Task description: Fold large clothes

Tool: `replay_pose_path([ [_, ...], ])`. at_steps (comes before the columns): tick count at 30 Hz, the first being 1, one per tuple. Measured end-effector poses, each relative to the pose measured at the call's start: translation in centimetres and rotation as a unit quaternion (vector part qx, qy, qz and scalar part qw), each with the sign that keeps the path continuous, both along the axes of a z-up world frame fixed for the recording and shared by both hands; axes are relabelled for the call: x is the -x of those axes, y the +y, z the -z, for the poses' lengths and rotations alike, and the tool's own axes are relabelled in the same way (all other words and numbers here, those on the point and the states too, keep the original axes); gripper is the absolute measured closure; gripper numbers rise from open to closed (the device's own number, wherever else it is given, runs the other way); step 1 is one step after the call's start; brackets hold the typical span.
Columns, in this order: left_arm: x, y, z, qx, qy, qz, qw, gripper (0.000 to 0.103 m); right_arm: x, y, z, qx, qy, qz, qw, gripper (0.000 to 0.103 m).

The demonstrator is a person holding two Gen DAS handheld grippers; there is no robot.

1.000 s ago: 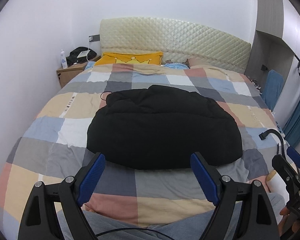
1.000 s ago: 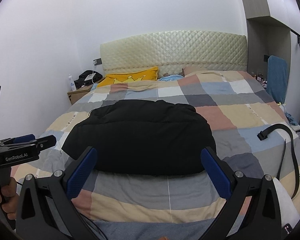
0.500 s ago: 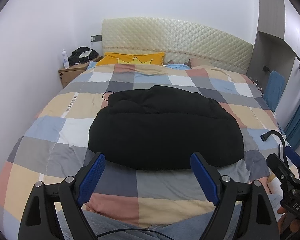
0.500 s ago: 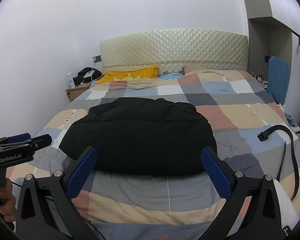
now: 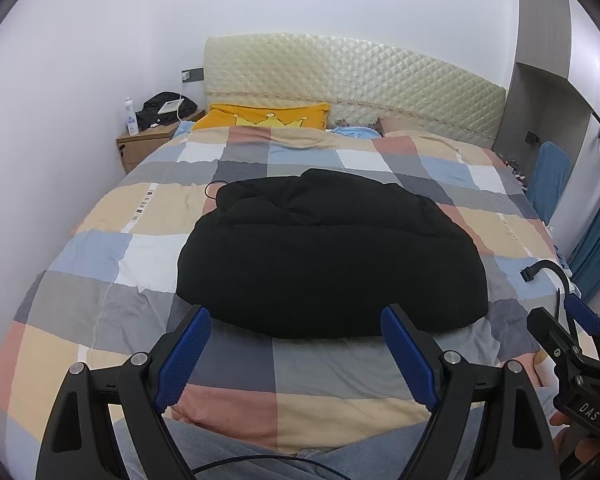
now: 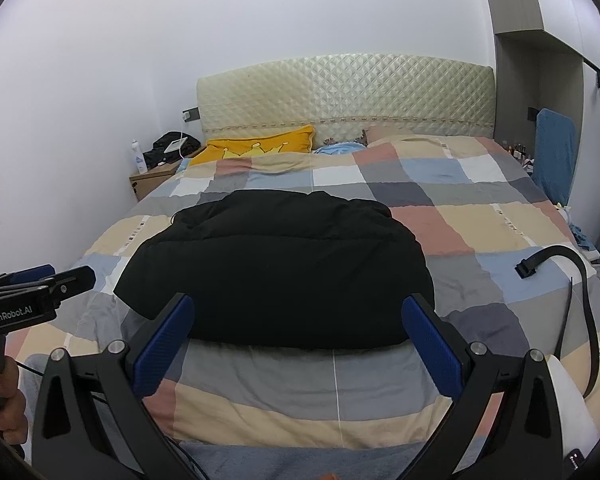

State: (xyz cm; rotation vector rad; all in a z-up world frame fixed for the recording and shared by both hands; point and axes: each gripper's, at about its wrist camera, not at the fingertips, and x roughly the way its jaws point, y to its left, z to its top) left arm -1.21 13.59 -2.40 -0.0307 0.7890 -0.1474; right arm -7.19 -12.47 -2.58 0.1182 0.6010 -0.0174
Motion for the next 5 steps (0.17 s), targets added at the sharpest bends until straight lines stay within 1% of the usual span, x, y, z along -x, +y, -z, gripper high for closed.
replay_pose_path([
  [5,0.00,-0.08,0.07,0.001,0.001,-0.001,1.0000,0.016,0.14,0.02,-0.10,0.001,-0.001,0.001,1.000,0.000],
])
